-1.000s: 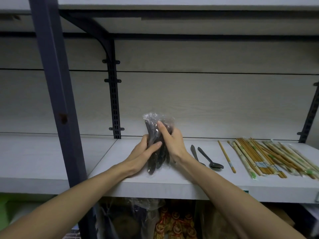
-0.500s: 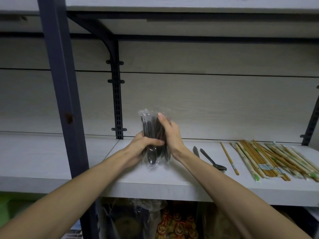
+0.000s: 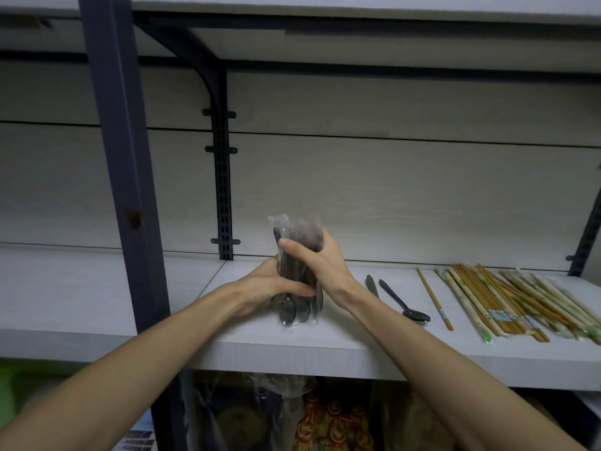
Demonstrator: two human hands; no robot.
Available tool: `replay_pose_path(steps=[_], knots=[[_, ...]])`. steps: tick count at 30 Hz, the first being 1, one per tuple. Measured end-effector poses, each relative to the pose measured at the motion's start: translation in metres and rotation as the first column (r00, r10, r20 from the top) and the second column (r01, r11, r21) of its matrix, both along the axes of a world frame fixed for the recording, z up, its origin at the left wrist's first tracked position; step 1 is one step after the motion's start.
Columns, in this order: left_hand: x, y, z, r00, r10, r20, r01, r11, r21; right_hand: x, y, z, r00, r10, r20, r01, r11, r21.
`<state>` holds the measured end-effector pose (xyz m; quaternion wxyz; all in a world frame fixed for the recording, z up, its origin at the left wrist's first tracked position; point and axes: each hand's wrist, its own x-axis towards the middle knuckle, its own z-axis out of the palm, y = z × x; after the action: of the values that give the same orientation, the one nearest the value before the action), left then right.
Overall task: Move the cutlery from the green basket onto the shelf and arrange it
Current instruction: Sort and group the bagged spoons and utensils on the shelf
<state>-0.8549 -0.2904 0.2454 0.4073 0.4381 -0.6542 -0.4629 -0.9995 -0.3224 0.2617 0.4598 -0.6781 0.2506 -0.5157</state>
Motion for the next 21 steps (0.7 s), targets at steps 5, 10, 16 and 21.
replay_pose_path(steps=[5,10,16,21], knots=[[0.003,-0.006,0.003,0.999,0.007,0.043,-0.008,0.999,0.037,-0.005,-0.003,0.012,0.988,0.072,-0.137,-0.070,0.997,0.022],[0.001,-0.008,0.012,0.994,0.012,0.107,-0.019,0.998,0.068,0.000,-0.007,0.011,0.991,0.001,-0.133,0.004,0.999,0.036],[-0.004,-0.005,-0.001,0.995,0.081,0.050,-0.081,0.997,-0.005,-0.002,-0.009,0.020,0.991,-0.115,0.071,0.108,0.989,0.099],[-0.016,-0.001,-0.016,0.988,0.107,0.112,-0.098,0.992,-0.083,0.001,-0.002,0.006,0.987,-0.115,0.112,0.099,0.986,0.136]])
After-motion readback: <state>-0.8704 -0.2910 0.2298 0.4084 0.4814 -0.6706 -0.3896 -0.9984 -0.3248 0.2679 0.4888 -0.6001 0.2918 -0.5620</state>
